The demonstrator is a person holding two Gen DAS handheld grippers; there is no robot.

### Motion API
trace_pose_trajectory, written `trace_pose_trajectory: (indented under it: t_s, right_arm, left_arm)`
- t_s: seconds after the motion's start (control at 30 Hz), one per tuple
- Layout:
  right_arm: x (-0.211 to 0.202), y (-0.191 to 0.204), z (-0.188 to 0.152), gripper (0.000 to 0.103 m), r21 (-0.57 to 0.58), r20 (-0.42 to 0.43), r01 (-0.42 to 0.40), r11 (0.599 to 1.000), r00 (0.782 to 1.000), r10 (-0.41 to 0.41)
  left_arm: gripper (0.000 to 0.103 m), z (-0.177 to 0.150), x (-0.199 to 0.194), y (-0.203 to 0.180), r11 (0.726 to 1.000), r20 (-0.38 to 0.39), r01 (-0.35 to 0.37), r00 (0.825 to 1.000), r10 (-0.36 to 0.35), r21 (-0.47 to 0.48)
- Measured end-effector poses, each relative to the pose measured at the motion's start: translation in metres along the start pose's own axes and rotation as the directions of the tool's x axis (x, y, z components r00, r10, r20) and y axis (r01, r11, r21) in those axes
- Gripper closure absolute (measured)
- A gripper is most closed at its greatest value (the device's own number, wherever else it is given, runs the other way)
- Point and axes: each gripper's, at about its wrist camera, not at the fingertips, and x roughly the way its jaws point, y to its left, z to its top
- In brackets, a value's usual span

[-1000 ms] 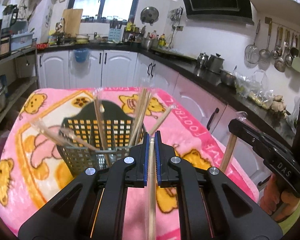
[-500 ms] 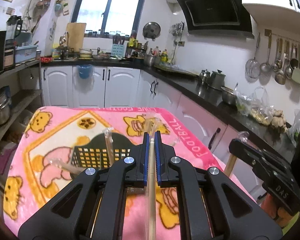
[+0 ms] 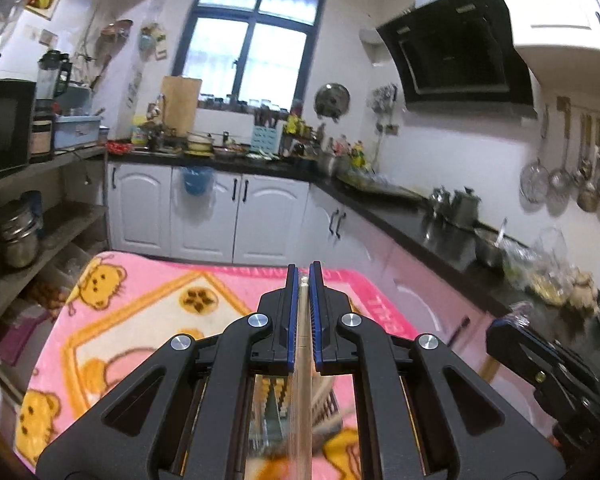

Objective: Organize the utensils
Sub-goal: 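Lift both held chopsticks and carry them above the green caddy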

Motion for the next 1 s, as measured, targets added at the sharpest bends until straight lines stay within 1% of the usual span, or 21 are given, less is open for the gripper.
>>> trace_pose_trajectory:
  t_s: [0.1, 0.17, 0.27, 0.37, 0.47, 0.63, 0.73, 0.9, 1.0]
  right_arm:
    - [0.008, 0.001, 0.012, 0.097, 0.001, 0.029, -0.006, 1.000, 1.000, 0.006]
    - [0.015, 0.001, 0.021, 0.097, 0.001, 0.059, -0.002, 1.000, 0.998, 0.002]
    - [0.024, -0.004, 0.030, 0.097, 0.010, 0.112, 0.010, 1.000, 0.994, -0.011]
    - [0.035, -0.010, 0.033, 0.097, 0.017, 0.139, 0.010, 1.000, 0.990, -0.012]
    - [0.048, -0.016, 0.031, 0.097, 0.007, 0.162, 0.013, 1.000, 0.987, -0.014]
    - [0.067, -0.027, 0.019, 0.097, 0.008, 0.158, 0.037, 0.999, 0.987, -0.037]
    - [0.077, -0.031, 0.010, 0.097, 0.009, 0.147, 0.046, 0.999, 0.988, -0.047]
    - [0.088, -0.034, -0.010, 0.097, 0.011, 0.105, 0.040, 0.999, 0.994, -0.041]
    - [0.087, -0.032, -0.020, 0.096, 0.005, 0.070, 0.045, 0.999, 0.996, -0.045]
  left_arm:
    - [0.100, 0.014, 0.008, 0.005, 0.999, 0.042, -0.029, 0.999, 0.030, -0.017]
    - [0.100, 0.023, 0.015, 0.006, 0.998, 0.087, -0.066, 0.994, 0.067, -0.020]
    - [0.100, 0.030, 0.025, 0.011, 0.994, 0.127, -0.092, 0.987, 0.099, -0.054]
    - [0.100, 0.031, 0.037, 0.016, 0.991, 0.151, -0.105, 0.981, 0.118, -0.088]
    - [0.100, 0.027, 0.048, 0.018, 0.988, 0.185, -0.120, 0.973, 0.136, -0.098]
    - [0.100, 0.013, 0.064, 0.018, 0.987, 0.214, -0.132, 0.965, 0.150, -0.095]
    - [0.100, 0.002, 0.071, 0.016, 0.987, 0.221, -0.148, 0.962, 0.159, -0.066]
    - [0.100, -0.008, 0.074, 0.015, 0.990, 0.216, -0.140, 0.966, 0.143, -0.028]
    - [0.100, -0.013, 0.071, 0.015, 0.993, 0.191, -0.116, 0.975, 0.115, -0.007]
